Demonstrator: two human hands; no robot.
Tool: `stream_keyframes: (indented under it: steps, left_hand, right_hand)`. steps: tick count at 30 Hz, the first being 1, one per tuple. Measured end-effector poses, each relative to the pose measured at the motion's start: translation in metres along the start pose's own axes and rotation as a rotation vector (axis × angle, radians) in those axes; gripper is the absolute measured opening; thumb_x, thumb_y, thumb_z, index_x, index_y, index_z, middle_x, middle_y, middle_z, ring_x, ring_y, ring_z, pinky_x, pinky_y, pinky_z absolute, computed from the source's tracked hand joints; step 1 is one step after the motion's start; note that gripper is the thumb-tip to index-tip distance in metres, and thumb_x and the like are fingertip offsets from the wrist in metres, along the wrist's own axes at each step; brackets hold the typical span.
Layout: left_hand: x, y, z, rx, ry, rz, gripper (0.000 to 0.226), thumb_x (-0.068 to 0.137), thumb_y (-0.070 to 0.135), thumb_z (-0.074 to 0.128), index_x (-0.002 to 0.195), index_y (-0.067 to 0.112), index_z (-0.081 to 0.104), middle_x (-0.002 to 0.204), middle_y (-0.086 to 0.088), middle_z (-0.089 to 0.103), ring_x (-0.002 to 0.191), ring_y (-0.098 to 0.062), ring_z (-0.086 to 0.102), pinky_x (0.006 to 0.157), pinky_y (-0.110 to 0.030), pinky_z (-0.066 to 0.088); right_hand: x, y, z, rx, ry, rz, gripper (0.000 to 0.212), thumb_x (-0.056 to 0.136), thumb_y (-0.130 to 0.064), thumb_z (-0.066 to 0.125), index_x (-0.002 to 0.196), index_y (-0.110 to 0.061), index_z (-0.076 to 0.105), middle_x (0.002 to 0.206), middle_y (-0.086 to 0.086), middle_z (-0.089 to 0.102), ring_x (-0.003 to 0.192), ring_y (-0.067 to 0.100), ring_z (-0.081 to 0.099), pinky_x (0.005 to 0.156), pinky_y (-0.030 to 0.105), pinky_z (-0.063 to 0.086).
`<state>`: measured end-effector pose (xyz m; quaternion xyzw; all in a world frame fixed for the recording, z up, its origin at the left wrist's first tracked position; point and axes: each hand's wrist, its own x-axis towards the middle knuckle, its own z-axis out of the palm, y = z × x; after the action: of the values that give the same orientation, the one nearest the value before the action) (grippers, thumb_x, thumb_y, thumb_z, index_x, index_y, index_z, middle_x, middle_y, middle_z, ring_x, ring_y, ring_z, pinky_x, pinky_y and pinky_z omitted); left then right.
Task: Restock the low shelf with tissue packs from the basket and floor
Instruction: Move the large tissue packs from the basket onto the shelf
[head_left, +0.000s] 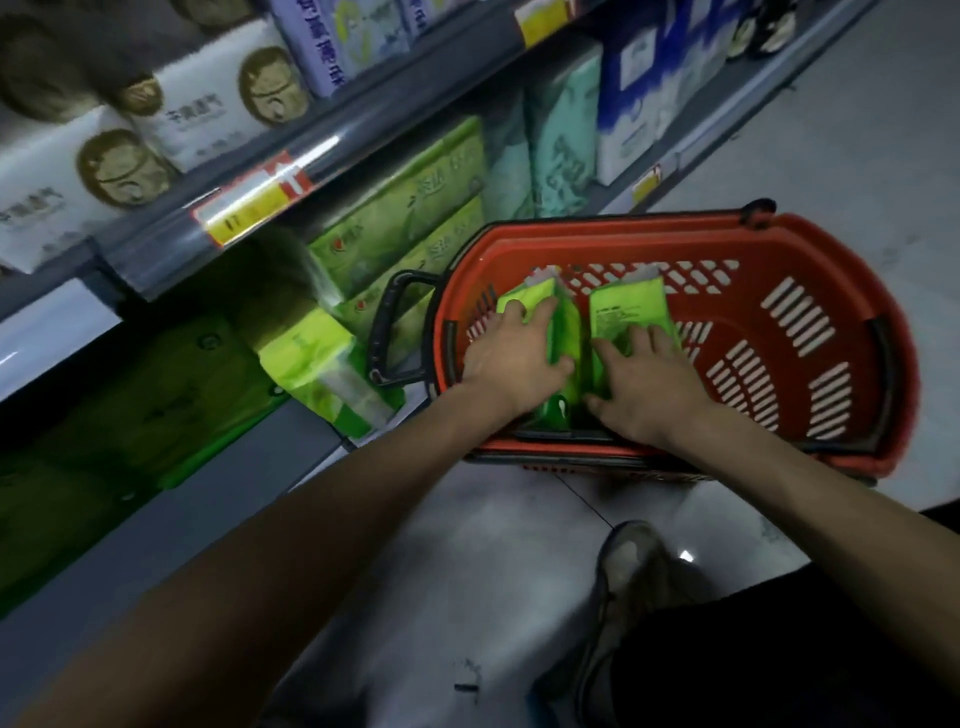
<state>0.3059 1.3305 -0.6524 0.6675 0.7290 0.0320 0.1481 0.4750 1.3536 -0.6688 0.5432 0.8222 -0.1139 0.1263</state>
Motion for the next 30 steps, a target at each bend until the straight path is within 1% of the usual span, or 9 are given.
stream_keyframes:
  steps: [4,7,9,14,21,23,25,28,30]
  left_hand:
    - [0.031,0.002,0.020,-0.101,-0.178,-0.270,0.096,0.092,0.064,0.061,0.164,0.024,0.010,0.160,-0.024,0.029,0.141,-0.044,0.042,0.110,-0.045,0.042]
    - [0.045,-0.007,0.037,-0.335,-0.255,-0.498,0.115,0.082,0.064,0.073,0.165,0.022,0.005,0.164,-0.021,0.030,0.145,-0.041,0.041,0.116,-0.042,0.040]
    - [0.047,-0.009,0.042,-0.486,-0.289,-0.593,0.126,0.078,0.059,0.081,0.165,0.018,-0.001,0.165,-0.018,0.031,0.148,-0.040,0.037,0.119,-0.042,0.036]
    - [0.047,-0.007,0.038,-0.558,-0.283,-0.627,0.132,0.076,0.047,0.088,0.165,0.014,-0.004,0.168,-0.016,0.026,0.152,-0.038,0.029,0.123,-0.044,0.031]
    - [0.048,0.009,0.022,-0.510,-0.258,-0.604,0.128,0.074,0.054,0.087,0.165,0.011,0.007,0.164,-0.016,0.034,0.151,-0.037,0.033,0.121,-0.044,0.035]
    - [0.052,0.012,0.012,-0.527,-0.235,-0.590,0.119,0.073,0.054,0.087,0.161,0.008,0.023,0.158,-0.017,0.043,0.145,-0.035,0.043,0.117,-0.043,0.042]
    - [0.055,0.013,-0.002,-0.561,-0.207,-0.552,0.100,0.072,0.050,0.088,0.151,0.007,0.043,0.149,-0.016,0.054,0.135,-0.034,0.054,0.110,-0.041,0.048]
    - [0.048,0.019,-0.031,-0.572,-0.261,-0.552,0.088,0.079,0.047,0.085,0.145,0.005,0.046,0.147,-0.013,0.057,0.136,-0.032,0.054,0.111,-0.038,0.047]
    - [0.041,0.018,-0.056,-0.608,-0.202,-0.556,0.089,0.070,0.038,0.093,0.139,0.001,0.050,0.136,-0.014,0.065,0.122,-0.032,0.064,0.104,-0.039,0.054]
  right_hand:
    - [0.001,0.003,0.001,0.006,-0.054,0.023,0.076,0.093,-0.065,0.050,0.155,-0.024,0.033,0.158,0.021,0.028,0.149,0.044,0.018,0.122,0.050,0.022]
    - [0.001,0.004,0.002,0.015,-0.062,0.023,0.073,0.093,-0.066,0.049,0.151,-0.024,0.039,0.157,0.020,0.028,0.150,0.043,0.016,0.120,0.050,0.021]
    - [0.003,0.005,0.003,0.010,-0.072,0.018,0.072,0.093,-0.067,0.048,0.150,-0.024,0.041,0.157,0.019,0.028,0.150,0.042,0.015,0.119,0.050,0.022]
    - [0.008,0.008,0.000,-0.078,-0.117,0.003,0.071,0.093,-0.067,0.048,0.150,-0.025,0.040,0.157,0.018,0.026,0.149,0.041,0.017,0.118,0.051,0.024]
    - [0.014,0.013,-0.003,-0.137,-0.165,0.017,0.069,0.093,-0.050,0.057,0.153,-0.030,0.031,0.159,0.014,0.020,0.149,0.039,0.015,0.117,0.052,0.027]
    - [0.015,0.012,-0.004,-0.132,-0.185,0.031,0.070,0.093,-0.046,0.058,0.153,-0.029,0.029,0.160,0.014,0.018,0.150,0.039,0.013,0.118,0.052,0.026]
    - [0.015,0.013,-0.005,-0.126,-0.196,0.050,0.070,0.092,-0.044,0.059,0.153,-0.029,0.029,0.159,0.014,0.019,0.149,0.039,0.014,0.117,0.052,0.027]
    - [0.016,0.011,-0.008,-0.125,-0.196,0.051,0.069,0.089,-0.042,0.061,0.150,-0.028,0.031,0.155,0.014,0.023,0.147,0.038,0.018,0.115,0.052,0.031]
    - [0.016,0.010,-0.011,-0.114,-0.206,0.039,0.070,0.089,-0.042,0.063,0.151,-0.028,0.033,0.153,0.014,0.025,0.146,0.038,0.021,0.115,0.052,0.032]
